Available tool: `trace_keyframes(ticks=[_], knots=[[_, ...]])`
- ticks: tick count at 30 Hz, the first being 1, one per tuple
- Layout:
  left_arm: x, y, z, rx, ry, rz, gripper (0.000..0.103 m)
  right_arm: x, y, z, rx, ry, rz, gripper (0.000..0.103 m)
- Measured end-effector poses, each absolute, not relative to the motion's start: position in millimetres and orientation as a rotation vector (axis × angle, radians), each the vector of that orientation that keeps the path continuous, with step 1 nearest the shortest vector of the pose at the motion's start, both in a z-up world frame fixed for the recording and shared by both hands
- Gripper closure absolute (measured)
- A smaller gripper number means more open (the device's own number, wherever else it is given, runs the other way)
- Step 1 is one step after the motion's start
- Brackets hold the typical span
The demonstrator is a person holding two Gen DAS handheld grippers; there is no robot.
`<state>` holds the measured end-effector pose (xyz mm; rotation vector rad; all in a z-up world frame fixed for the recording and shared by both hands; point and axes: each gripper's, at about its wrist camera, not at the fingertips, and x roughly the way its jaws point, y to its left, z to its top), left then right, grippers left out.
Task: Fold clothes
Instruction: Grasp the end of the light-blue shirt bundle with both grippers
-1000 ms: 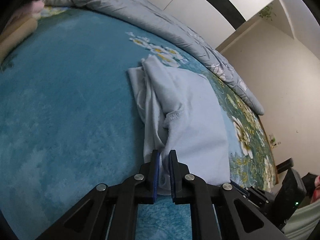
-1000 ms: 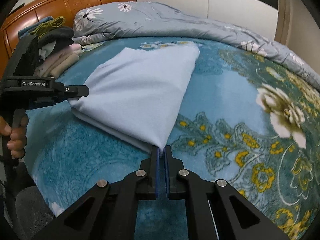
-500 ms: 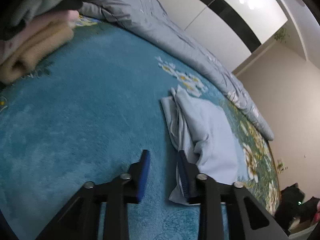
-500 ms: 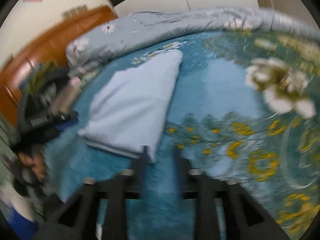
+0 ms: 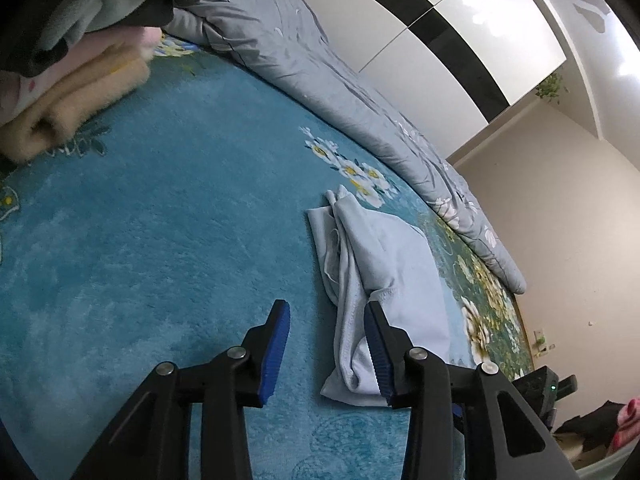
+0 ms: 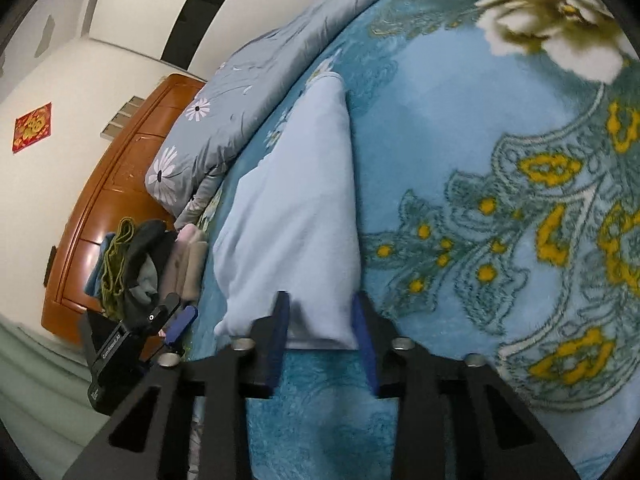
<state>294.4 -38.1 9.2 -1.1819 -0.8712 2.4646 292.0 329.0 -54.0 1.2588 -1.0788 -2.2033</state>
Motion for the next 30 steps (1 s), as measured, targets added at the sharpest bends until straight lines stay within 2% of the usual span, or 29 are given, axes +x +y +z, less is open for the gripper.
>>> trace_keyframes(ticks=[6,12,19,23,30], knots=[[290,-37,8,-1.202,-0.851,2.467,0.061,284,338,-47,1.268,-1.095,-2.148,0.095],[280,-30,6,-1.215,-0.796,2.452,0.060,254,386,-7,1.300,-0.877,-2.194,0.096],[240,3,2,-1.234,-0.740,2.354,0.054,195,441,18,1.381,-0.603,-2.248,0.096],[209,21,-10,-1.285,-0.760,2.257,0.051,188,454,2,1.427,-0.589,-2.233,0.096],[182,30,-33,-1.335,-0.889,2.129,0.046,208,466,-8,1.371,-0.699,-2.254,0.092]])
